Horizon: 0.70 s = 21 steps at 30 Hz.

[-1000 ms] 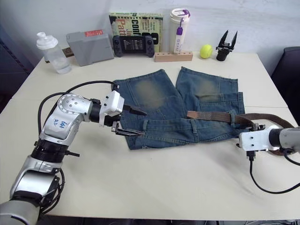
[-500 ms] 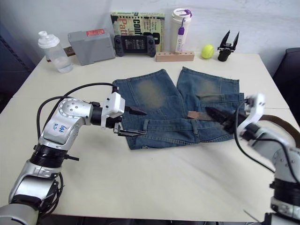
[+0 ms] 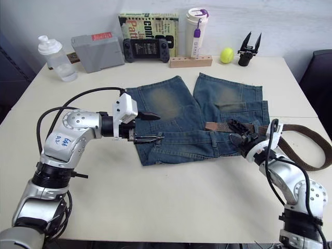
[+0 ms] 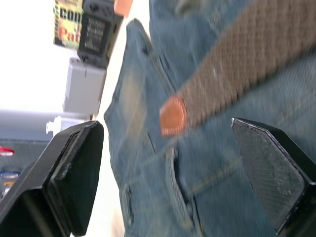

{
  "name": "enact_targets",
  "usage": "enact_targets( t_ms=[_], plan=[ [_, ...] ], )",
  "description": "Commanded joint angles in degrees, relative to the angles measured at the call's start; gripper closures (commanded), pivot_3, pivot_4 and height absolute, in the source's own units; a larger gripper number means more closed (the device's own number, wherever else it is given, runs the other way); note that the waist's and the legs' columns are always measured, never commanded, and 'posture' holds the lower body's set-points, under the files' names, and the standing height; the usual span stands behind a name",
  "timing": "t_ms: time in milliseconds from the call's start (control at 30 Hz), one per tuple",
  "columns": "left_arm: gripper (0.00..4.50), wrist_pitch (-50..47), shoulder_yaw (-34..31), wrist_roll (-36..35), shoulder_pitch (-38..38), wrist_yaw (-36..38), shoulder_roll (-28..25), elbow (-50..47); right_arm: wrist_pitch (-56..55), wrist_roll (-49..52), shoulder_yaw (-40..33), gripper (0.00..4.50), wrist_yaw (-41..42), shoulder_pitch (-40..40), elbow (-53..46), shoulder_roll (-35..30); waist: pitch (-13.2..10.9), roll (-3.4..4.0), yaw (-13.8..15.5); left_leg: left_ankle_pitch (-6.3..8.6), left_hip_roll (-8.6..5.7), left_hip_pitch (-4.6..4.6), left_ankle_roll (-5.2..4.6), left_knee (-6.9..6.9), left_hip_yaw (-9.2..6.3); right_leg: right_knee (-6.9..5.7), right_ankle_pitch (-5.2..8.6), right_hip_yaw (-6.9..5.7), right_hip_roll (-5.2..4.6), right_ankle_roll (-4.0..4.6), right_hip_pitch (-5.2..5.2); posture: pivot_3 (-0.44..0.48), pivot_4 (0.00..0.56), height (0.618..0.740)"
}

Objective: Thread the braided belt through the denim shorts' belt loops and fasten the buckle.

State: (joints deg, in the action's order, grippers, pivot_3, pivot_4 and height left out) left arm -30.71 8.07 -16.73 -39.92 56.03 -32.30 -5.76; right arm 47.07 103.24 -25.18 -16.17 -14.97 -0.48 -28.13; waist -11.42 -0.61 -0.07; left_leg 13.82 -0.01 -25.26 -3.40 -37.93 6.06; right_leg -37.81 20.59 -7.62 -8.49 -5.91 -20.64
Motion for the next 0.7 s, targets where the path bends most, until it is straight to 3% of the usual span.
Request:
enact_targets(
  t_ms=[33, 700],
  plan=[
    [0.67, 0.2, -1.4, -0.4, -0.5, -0.5, -0.9, -1.7, -1.2, -3.6, -0.4, 0.10, 1.6, -1.4, 3.1, 0.2, 0.0, 0.00, 0.0, 0.00, 0.01, 0.00, 0.01, 0.01, 0.00, -0.01, 0.00, 0.00, 0.01, 0.00, -0.01, 0.000, 0.150, 0.694],
    [0.67, 1.4, -1.3, 0.5, -0.5, -0.3, -3.9, -0.9, -1.0, -17.5, 1.5, 0.10, 11.1, -9.2, 14.7, 7.3, 0.0, 0.00, -0.7, -0.04, 0.07, 0.11, 0.08, 0.20, 0.09, 0.01, 0.01, 0.08, 0.04, 0.02, -0.03, 0.000, 0.150, 0.694]
  ],
)
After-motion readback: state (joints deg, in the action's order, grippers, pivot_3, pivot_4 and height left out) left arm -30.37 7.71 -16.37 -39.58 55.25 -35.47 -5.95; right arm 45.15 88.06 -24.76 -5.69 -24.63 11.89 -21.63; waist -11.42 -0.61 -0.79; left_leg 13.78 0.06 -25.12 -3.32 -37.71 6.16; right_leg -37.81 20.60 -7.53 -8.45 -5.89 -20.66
